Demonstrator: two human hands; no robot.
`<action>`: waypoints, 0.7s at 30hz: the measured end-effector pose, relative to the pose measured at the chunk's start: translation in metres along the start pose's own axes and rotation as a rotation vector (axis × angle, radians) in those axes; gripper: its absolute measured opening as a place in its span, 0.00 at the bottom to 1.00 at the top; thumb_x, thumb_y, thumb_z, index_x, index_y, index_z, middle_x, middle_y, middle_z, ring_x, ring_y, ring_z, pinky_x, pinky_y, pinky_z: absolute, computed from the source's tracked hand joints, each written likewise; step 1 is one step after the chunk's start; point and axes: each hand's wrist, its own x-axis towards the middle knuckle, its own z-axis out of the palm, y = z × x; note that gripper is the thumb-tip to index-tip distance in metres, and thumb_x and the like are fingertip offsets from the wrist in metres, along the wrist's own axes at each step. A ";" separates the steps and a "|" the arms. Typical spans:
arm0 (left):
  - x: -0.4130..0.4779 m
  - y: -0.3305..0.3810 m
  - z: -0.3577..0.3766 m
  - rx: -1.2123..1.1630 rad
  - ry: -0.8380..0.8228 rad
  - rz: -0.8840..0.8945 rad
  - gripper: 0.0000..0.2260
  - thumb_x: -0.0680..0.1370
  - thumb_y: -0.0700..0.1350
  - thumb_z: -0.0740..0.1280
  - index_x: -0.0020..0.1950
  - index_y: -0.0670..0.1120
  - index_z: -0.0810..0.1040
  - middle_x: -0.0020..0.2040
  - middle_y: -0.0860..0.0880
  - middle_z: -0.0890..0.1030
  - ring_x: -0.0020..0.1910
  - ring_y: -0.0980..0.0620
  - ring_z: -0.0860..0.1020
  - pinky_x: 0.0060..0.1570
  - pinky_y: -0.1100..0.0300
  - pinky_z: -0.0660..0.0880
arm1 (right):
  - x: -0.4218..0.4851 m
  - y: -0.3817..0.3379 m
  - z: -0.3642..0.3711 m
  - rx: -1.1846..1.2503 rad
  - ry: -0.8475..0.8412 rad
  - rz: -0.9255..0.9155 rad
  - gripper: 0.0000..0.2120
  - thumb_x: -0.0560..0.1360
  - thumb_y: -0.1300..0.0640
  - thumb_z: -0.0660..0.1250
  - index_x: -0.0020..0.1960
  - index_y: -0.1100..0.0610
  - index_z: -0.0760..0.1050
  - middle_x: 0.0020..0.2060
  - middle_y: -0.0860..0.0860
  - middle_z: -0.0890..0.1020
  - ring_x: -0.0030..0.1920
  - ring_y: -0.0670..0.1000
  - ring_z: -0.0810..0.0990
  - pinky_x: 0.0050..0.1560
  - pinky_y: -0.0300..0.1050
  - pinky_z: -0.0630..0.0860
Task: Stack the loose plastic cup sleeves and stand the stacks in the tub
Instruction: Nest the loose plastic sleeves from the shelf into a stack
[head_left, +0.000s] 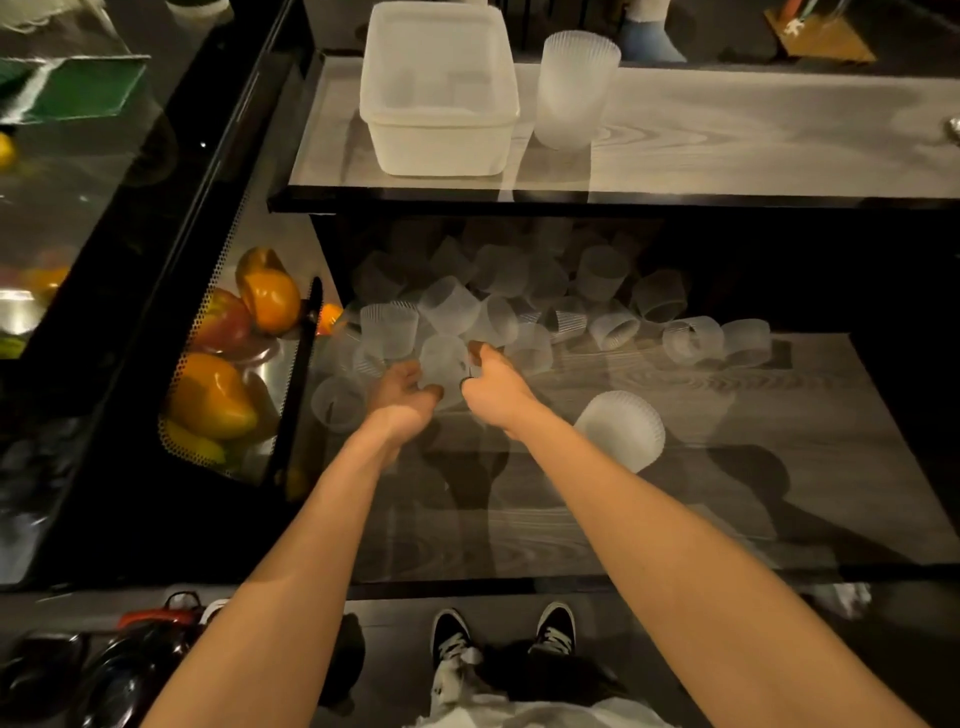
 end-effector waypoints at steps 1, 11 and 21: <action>-0.001 0.001 -0.001 -0.011 0.008 0.001 0.22 0.78 0.40 0.71 0.72 0.46 0.74 0.68 0.48 0.78 0.65 0.46 0.78 0.67 0.49 0.74 | 0.000 0.000 0.002 0.042 0.010 -0.018 0.29 0.79 0.63 0.61 0.79 0.54 0.59 0.74 0.53 0.69 0.72 0.56 0.69 0.63 0.44 0.68; -0.030 0.053 -0.014 -0.174 0.093 0.299 0.15 0.80 0.52 0.69 0.64 0.47 0.77 0.53 0.50 0.80 0.52 0.54 0.79 0.46 0.62 0.75 | -0.011 -0.031 -0.043 0.170 0.165 -0.185 0.21 0.80 0.53 0.65 0.70 0.60 0.73 0.37 0.48 0.78 0.40 0.46 0.77 0.48 0.51 0.78; -0.064 0.100 0.026 -0.265 -0.231 0.344 0.18 0.78 0.61 0.68 0.60 0.50 0.79 0.54 0.47 0.85 0.52 0.48 0.85 0.53 0.47 0.83 | -0.071 -0.009 -0.136 0.237 0.260 -0.321 0.22 0.76 0.51 0.74 0.66 0.53 0.73 0.52 0.48 0.79 0.52 0.45 0.79 0.44 0.37 0.76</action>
